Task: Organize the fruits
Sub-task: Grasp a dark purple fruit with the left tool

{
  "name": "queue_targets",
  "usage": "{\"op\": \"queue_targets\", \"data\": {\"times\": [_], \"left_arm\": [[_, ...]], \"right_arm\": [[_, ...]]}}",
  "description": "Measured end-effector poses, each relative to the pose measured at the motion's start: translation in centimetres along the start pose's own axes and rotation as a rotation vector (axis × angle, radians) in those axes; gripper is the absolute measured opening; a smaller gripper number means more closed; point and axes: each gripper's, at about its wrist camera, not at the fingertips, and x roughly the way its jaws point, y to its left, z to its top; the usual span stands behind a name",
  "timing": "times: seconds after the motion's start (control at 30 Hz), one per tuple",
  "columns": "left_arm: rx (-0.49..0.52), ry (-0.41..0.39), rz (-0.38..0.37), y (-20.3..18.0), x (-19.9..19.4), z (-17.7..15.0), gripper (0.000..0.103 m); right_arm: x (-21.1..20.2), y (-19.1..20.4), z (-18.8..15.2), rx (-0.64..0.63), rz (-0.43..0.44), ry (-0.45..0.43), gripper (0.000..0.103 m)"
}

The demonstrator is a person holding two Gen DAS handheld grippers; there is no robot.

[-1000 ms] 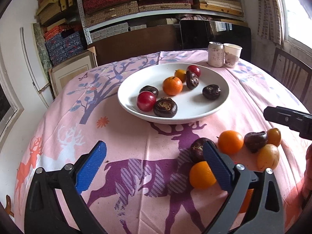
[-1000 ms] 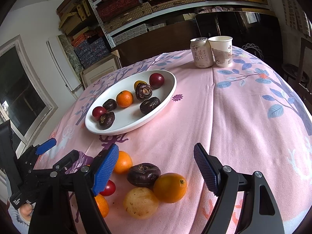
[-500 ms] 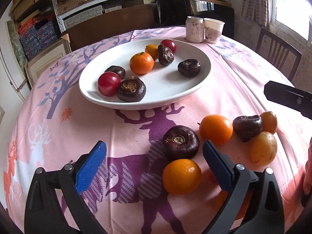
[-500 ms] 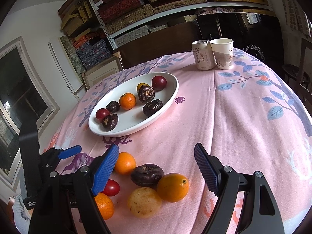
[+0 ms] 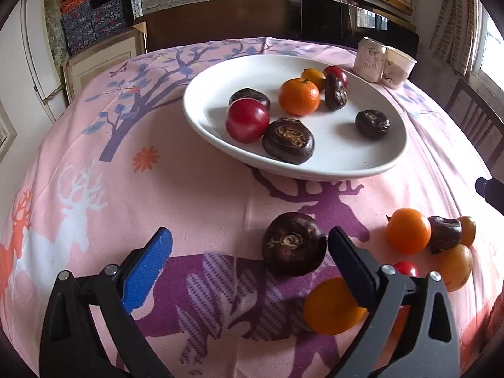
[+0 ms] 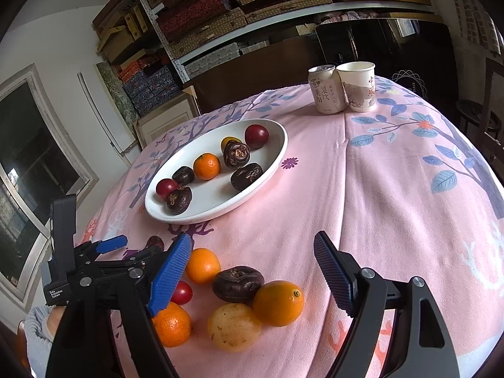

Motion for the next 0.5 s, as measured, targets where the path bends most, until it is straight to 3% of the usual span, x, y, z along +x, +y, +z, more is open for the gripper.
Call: {"op": "queue_targets", "data": {"times": [0.1,0.33,0.5], "left_arm": [[0.031,-0.014,-0.013,-0.6,-0.1,0.2,0.079],[0.031,0.003,-0.132,-1.1,-0.2,0.3,0.041],[0.047,0.005,-0.134,-1.5,-0.6,-0.1,0.042]], "right_arm": [[0.1,0.1,0.0,0.001,0.015,0.010,0.081],[0.5,0.7,-0.4,-0.018,0.047,0.031,0.081],[1.0,3.4,-1.0,-0.161,0.052,0.053,0.079]]}}
